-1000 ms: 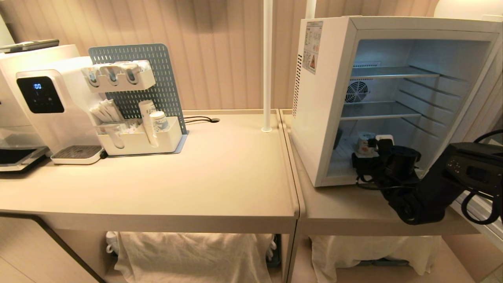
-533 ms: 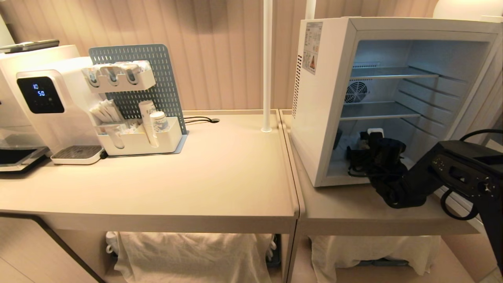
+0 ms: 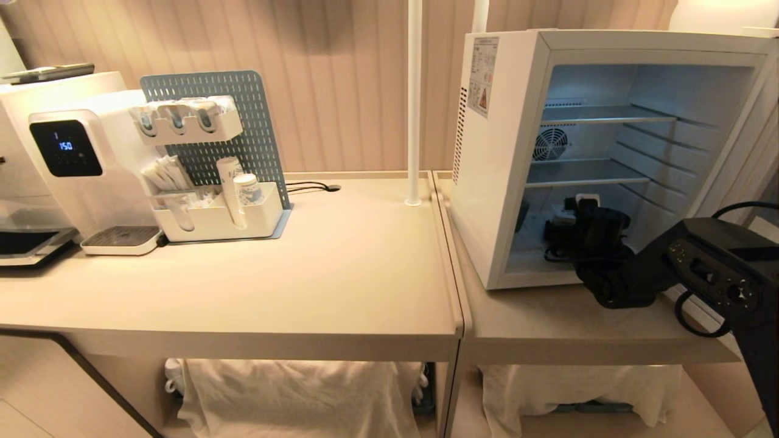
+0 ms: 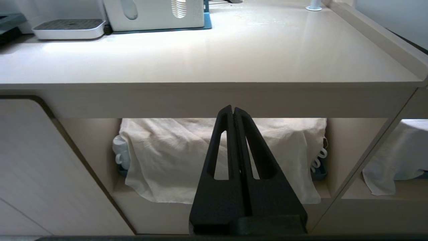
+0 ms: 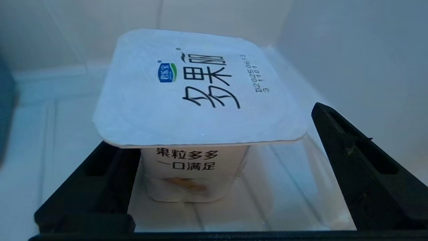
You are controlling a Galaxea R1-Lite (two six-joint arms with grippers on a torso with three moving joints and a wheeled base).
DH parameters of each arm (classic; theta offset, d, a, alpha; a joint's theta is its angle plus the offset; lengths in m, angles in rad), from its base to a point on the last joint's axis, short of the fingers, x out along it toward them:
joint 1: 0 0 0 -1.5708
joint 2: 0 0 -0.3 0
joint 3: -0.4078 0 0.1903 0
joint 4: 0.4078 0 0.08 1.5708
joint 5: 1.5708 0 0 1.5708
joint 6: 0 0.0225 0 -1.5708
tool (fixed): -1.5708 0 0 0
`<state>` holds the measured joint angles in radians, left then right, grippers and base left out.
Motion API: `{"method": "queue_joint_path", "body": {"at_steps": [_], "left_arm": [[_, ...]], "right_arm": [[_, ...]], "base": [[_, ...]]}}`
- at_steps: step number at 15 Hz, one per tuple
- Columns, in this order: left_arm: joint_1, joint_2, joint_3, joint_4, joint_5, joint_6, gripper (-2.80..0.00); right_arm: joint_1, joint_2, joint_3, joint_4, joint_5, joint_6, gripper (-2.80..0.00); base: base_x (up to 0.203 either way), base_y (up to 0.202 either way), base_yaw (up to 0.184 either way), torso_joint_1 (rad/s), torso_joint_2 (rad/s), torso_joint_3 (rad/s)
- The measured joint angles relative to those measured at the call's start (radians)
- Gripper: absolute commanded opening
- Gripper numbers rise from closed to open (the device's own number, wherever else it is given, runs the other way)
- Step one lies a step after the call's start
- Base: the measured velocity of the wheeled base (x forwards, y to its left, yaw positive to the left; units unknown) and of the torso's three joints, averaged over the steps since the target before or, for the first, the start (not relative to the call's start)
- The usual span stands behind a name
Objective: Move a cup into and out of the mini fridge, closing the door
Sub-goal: Take the yoghurt out of the freezer
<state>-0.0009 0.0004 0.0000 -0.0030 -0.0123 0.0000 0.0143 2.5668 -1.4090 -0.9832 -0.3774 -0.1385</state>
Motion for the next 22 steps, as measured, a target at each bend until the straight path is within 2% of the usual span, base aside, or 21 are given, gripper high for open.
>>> {"method": "queue_joint_path", "body": {"at_steps": [5, 12, 16, 22], "left_arm": [[-0.001, 0.000, 0.000, 0.000, 0.000, 0.000, -2.80], [-0.001, 0.000, 0.000, 0.000, 0.000, 0.000, -2.80], [0.000, 0.000, 0.000, 0.000, 0.001, 0.000, -2.80], [-0.001, 0.000, 0.000, 0.001, 0.000, 0.000, -2.80]], "right_arm": [[-0.001, -0.003, -0.002, 0.024, -0.006, 0.002, -2.80], [0.010, -0.106, 0.158, 0.025, 0.005, 0.012, -2.80], [0.017, -0.227, 0.324, 0.033, 0.035, 0.032, -2.80], [0.061, -0.529, 0.577, 0.029, 0.079, 0.039, -2.80]], "base": [[0.000, 0.000, 0.000, 0.000, 0.00, 0.000], [0.000, 0.000, 0.000, 0.000, 0.00, 0.000], [0.000, 0.000, 0.000, 0.000, 0.00, 0.000], [0.000, 0.000, 0.000, 0.000, 0.00, 0.000]]}}
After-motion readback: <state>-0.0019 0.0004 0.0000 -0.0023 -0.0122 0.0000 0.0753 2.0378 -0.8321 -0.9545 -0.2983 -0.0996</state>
